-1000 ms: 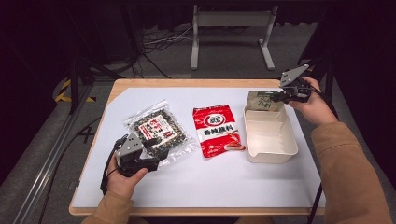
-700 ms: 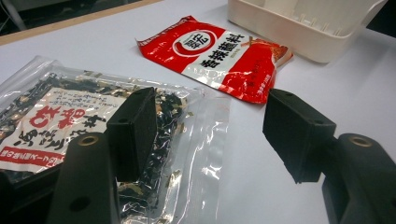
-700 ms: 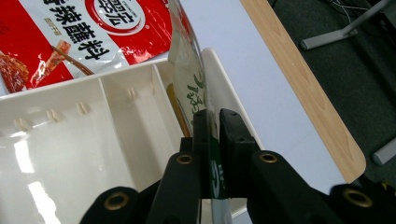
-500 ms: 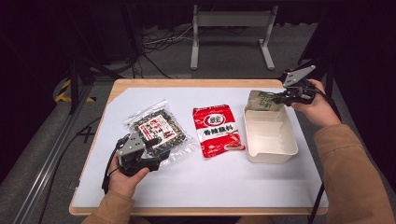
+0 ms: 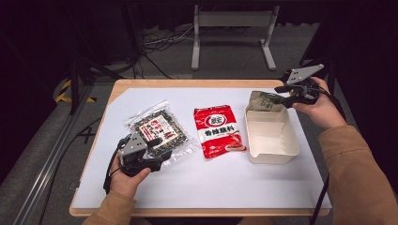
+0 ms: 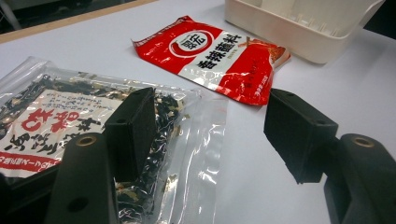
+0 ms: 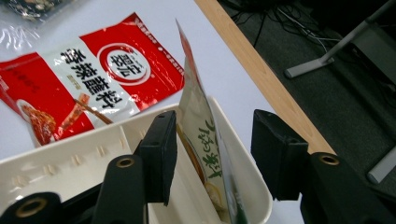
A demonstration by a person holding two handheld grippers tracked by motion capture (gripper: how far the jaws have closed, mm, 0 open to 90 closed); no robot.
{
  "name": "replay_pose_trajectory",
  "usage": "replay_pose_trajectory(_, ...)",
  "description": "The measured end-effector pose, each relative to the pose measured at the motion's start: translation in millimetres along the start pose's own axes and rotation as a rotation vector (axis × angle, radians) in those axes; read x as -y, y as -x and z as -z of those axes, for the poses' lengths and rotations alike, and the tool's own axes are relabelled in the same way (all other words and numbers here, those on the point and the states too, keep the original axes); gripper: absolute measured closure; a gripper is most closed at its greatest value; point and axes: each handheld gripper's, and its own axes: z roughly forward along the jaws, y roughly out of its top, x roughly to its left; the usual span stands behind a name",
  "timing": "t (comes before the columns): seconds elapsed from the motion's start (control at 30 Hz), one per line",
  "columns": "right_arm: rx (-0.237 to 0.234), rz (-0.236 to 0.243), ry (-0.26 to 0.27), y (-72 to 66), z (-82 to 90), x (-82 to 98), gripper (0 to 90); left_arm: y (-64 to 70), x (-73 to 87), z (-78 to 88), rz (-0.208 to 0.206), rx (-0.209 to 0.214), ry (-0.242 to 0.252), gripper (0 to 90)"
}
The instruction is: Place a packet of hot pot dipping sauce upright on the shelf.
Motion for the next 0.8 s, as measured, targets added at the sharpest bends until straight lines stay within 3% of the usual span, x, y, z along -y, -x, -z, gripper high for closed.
replay_pose_trajectory(0.17, 0.020, -0.021, 0.038, -12.0, 10.6, -10.8, 46.9, -0.4, 0.1, 0.0, 0.005, 0.000, -0.003, 34.7)
replay_pose_trajectory(0.37, 0.031, -0.018, 0.095, -38.3, 25.0, -21.8, 46.0, -0.1, -0.2, 0.3, 0.003, 0.000, -0.002, 34.5)
replay_pose_trajectory(0.53, 0.028, -0.085, 0.130, -67.2, 38.0, -26.7, 36.6, 0.0, -0.1, -0.1, 0.005, 0.003, -0.002, 34.1)
replay_pose_trajectory(0.7, 0.016, -0.094, 0.171, -92.2, 42.3, -25.1, 34.4, 0.1, -0.2, -0.1, 0.003, 0.004, -0.003, 33.9)
replay_pose_trajectory(0.8, 0.046, -0.135, 0.147, -109.1, 40.4, -21.8, 33.5, -0.5, -0.3, -0.6, 0.006, 0.012, -0.003, 33.2)
